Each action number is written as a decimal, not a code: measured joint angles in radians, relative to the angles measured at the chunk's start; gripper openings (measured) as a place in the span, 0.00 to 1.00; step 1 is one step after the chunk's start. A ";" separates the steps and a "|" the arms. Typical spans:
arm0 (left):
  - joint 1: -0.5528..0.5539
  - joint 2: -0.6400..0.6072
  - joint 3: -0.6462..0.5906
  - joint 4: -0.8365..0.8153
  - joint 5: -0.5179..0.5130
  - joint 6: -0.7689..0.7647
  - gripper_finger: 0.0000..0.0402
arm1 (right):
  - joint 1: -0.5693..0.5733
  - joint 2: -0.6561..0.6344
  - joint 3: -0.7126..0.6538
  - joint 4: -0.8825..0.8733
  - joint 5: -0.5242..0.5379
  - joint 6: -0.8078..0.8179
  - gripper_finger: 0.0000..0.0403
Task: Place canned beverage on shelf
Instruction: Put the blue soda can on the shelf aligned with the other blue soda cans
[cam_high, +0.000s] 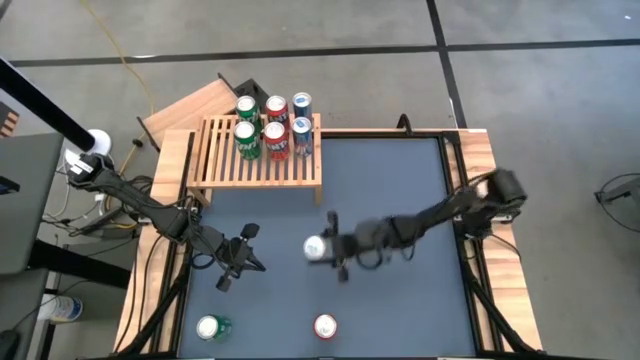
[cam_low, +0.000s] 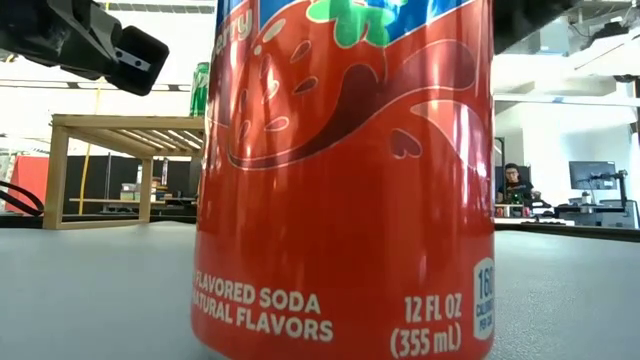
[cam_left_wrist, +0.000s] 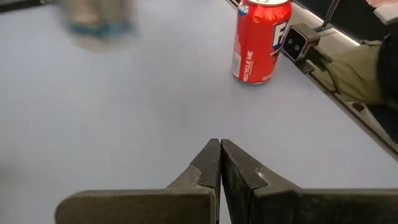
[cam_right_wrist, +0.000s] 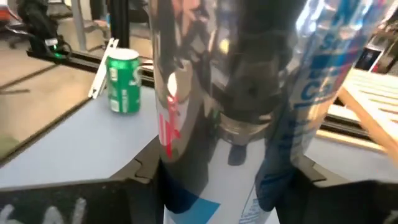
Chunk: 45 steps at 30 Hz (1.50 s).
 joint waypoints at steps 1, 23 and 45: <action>0.000 0.000 0.000 0.002 -0.006 0.011 0.00 | -0.041 -0.036 -0.016 -0.011 -0.060 0.001 0.48; 0.000 0.000 0.000 -0.001 -0.069 0.000 0.00 | -0.599 -0.078 0.238 -0.271 -0.723 -0.065 0.50; 0.000 0.000 0.000 -0.028 -0.072 0.091 0.00 | -0.641 0.104 0.405 -0.367 -0.746 -0.090 0.50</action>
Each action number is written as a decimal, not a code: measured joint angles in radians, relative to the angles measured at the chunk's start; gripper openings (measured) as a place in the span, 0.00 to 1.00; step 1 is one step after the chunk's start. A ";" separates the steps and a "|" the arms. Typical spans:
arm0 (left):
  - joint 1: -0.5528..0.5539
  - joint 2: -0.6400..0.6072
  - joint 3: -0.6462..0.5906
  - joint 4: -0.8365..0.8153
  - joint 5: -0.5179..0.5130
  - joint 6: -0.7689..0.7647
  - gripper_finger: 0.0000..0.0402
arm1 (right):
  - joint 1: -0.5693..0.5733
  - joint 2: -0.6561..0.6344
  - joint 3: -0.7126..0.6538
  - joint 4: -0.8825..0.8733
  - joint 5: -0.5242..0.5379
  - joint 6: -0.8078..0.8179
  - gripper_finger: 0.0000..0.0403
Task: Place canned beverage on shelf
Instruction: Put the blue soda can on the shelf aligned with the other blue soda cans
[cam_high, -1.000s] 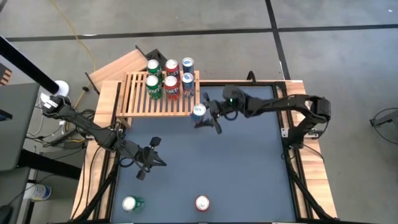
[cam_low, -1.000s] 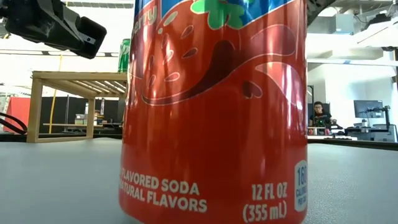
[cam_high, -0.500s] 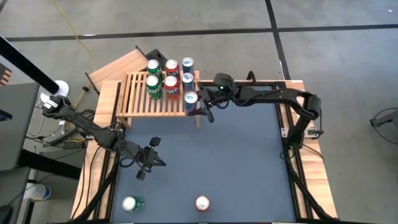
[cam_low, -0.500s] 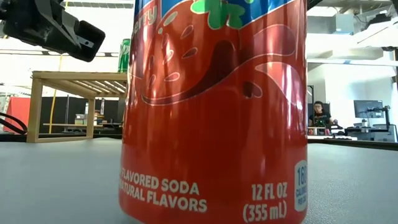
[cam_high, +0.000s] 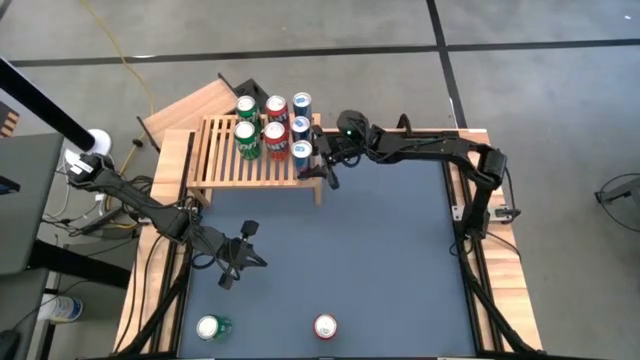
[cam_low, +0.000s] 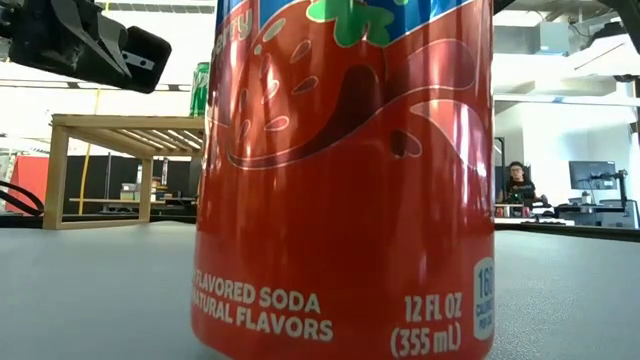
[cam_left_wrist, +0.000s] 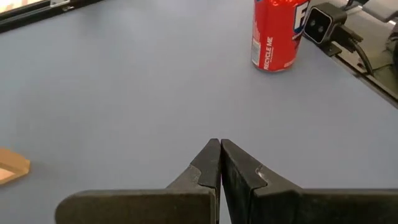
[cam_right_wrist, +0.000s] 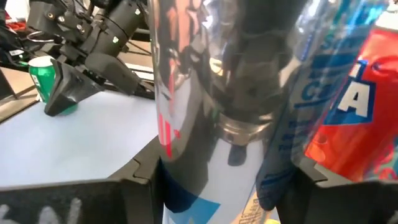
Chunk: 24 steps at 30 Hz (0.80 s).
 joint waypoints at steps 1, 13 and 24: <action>0.000 0.000 0.000 -0.005 0.001 0.000 0.00 | 0.000 0.000 0.000 -0.004 0.000 0.000 0.50; 0.000 0.000 0.000 -0.022 0.004 0.007 0.00 | 0.001 0.000 0.000 -0.006 0.002 -0.008 0.50; 0.000 0.000 0.000 -0.022 0.004 0.007 0.00 | 0.007 0.000 0.000 -0.009 0.064 -0.034 0.50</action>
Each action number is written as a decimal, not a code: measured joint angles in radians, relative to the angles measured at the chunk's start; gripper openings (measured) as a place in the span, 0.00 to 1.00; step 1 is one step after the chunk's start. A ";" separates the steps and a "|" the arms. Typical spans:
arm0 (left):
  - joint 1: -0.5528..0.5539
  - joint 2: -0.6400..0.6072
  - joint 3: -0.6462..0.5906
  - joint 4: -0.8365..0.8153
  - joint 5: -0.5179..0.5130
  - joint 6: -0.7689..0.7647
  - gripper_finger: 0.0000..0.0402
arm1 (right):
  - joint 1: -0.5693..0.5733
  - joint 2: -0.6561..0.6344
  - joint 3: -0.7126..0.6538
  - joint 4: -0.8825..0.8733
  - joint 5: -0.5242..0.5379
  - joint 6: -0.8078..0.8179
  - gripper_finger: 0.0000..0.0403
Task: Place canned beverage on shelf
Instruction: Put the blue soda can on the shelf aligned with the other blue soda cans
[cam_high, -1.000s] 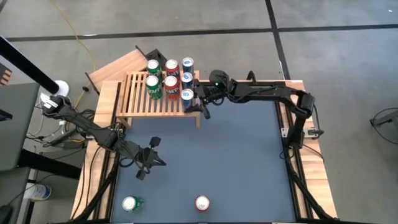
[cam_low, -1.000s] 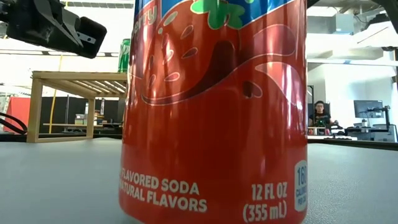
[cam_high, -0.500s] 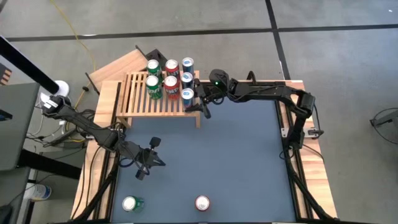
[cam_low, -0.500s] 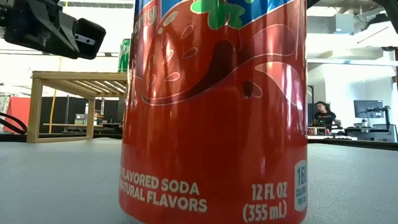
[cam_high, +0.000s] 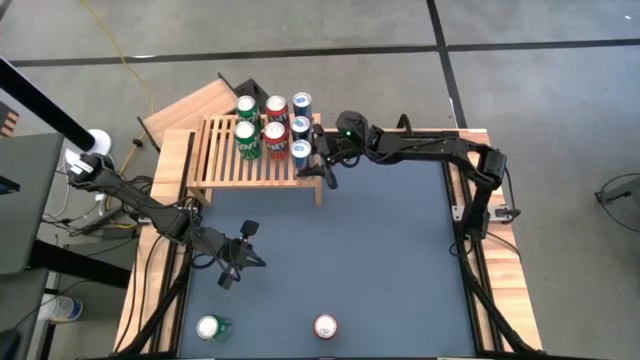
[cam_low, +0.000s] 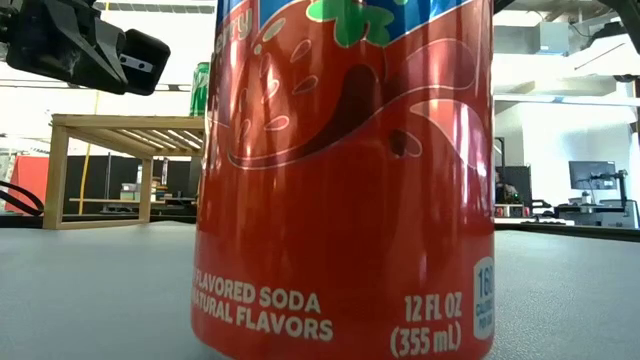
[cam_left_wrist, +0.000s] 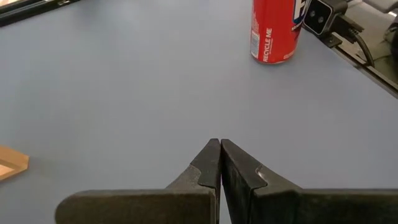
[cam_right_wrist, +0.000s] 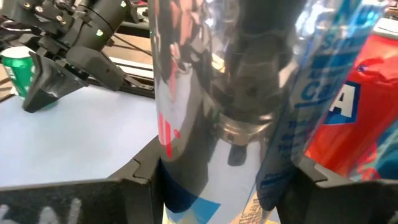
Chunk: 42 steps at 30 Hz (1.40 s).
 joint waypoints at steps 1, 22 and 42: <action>0.000 0.000 0.000 0.000 0.000 0.000 0.00 | 0.002 0.000 0.000 -0.001 0.006 -0.001 0.50; 0.000 0.000 0.000 0.000 0.001 0.000 0.00 | -0.026 0.000 -0.032 0.062 -0.064 -0.023 0.50; 0.000 -0.001 0.000 0.002 0.001 0.007 0.00 | -0.020 0.088 -0.022 0.191 -0.063 0.055 0.51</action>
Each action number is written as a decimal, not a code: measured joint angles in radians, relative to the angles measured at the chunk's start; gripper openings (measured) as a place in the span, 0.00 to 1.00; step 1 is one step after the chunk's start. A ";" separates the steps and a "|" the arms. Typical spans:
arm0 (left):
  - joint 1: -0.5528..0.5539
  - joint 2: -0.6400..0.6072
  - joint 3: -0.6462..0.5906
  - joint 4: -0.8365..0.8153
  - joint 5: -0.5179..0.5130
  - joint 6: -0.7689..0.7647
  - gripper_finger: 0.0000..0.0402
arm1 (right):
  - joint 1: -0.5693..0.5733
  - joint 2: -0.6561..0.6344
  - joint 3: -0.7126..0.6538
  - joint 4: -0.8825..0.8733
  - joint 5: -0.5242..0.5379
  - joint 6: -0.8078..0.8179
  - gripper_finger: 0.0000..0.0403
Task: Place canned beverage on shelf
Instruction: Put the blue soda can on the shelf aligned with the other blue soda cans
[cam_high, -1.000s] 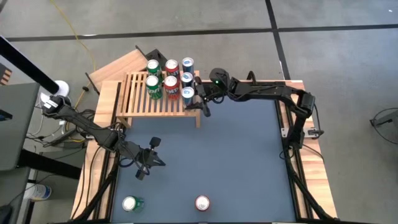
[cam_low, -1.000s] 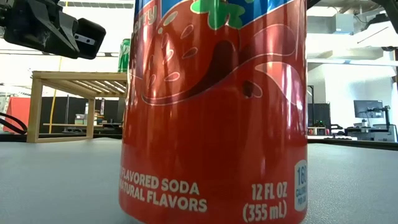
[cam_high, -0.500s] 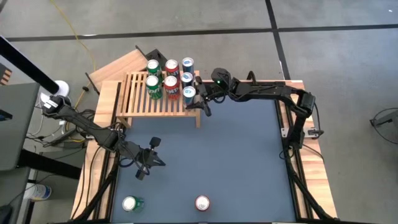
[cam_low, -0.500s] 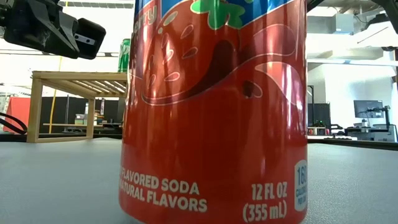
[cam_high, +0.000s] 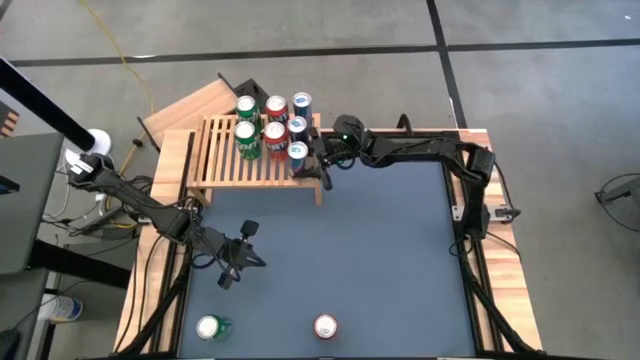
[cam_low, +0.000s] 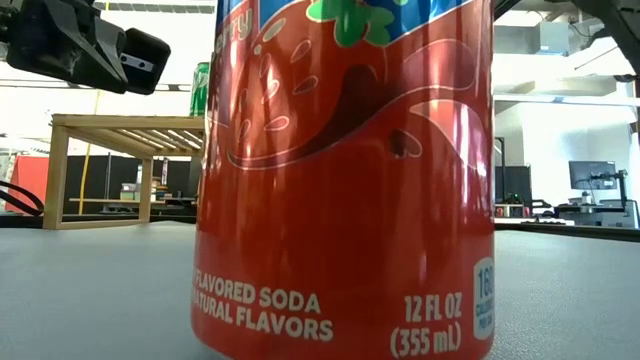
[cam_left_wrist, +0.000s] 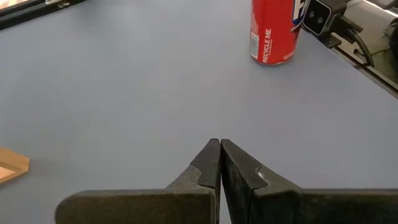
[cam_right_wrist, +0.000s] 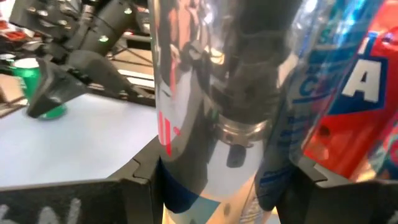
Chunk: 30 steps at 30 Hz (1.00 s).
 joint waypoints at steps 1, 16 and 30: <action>0.000 0.000 0.000 -0.002 0.000 -0.004 0.00 | 0.000 -0.001 0.002 -0.010 0.003 0.003 0.51; -0.002 0.000 0.000 -0.018 0.046 0.003 0.00 | -0.012 -0.031 0.001 -0.085 -0.026 0.019 0.51; -0.002 0.000 0.000 -0.017 0.045 -0.016 0.00 | -0.012 -0.033 0.001 -0.104 -0.025 -0.011 0.54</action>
